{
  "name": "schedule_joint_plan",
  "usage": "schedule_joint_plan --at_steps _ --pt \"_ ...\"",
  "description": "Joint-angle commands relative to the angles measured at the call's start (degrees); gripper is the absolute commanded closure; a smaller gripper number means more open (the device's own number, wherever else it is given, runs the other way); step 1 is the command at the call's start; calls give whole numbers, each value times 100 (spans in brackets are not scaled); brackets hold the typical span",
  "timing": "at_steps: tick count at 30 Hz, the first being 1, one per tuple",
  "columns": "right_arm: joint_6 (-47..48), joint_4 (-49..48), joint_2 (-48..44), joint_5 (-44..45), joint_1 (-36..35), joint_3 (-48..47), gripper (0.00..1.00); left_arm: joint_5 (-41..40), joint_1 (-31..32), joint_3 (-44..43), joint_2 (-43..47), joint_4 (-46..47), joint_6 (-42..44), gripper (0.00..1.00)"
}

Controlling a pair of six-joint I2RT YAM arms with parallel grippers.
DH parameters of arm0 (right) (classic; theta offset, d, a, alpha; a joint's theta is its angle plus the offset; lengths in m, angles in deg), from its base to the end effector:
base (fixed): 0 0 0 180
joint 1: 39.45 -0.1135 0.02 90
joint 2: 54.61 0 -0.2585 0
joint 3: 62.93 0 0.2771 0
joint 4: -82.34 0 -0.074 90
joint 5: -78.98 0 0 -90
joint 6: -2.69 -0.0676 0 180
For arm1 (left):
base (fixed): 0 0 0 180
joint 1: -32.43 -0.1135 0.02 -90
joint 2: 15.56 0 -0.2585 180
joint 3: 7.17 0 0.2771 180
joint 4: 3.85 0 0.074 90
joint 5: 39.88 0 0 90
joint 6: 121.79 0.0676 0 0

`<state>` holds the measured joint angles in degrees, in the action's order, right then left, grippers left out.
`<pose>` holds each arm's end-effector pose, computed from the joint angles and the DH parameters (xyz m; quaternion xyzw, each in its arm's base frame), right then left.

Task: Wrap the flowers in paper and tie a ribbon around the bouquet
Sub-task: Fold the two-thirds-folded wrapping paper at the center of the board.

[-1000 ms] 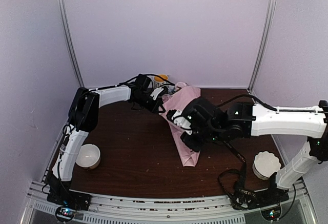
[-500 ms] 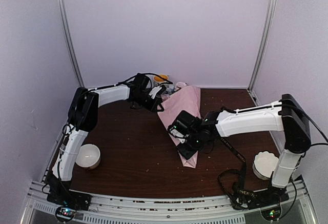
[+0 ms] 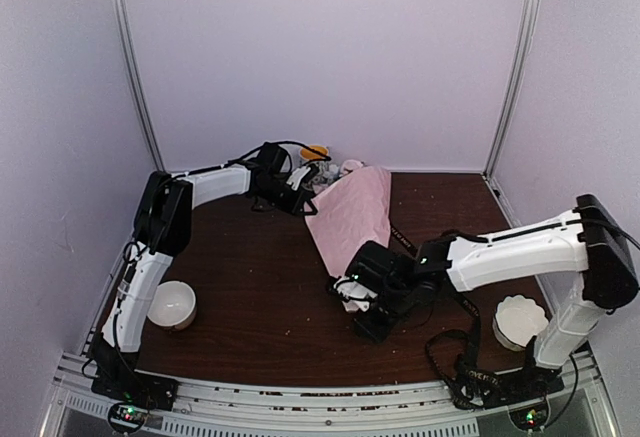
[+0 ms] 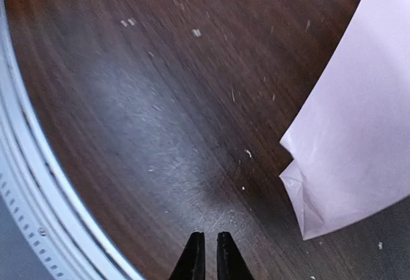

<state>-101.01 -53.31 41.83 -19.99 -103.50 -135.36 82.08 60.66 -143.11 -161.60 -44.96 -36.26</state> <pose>0.1454 0.3229 0.1268 -0.4298 0.8800 0.1773 0.0975 0.5025 -0.3104 0.1069 0.2761 0.8686 -0.3390 0.2332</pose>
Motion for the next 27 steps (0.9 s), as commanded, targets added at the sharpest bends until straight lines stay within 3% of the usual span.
schedule_joint_plan --at_steps 1,7,14,20,27 --pt "-210 -177 -1003 108 208 -57 90 232 -57 -175 -136 143 -55 100" --pt "-479 112 97 692 1047 -669 92 282 -55 -28 -21 393 -126 100" --pt "-228 99 998 723 771 -721 95 222 -56 -158 -5 604 -403 100" --pt "-381 -162 822 343 429 22 96 -126 -74 -581 -312 400 -871 100" --pt "-461 -312 -119 -169 326 330 95 -10 -106 -551 -443 478 -1055 100"
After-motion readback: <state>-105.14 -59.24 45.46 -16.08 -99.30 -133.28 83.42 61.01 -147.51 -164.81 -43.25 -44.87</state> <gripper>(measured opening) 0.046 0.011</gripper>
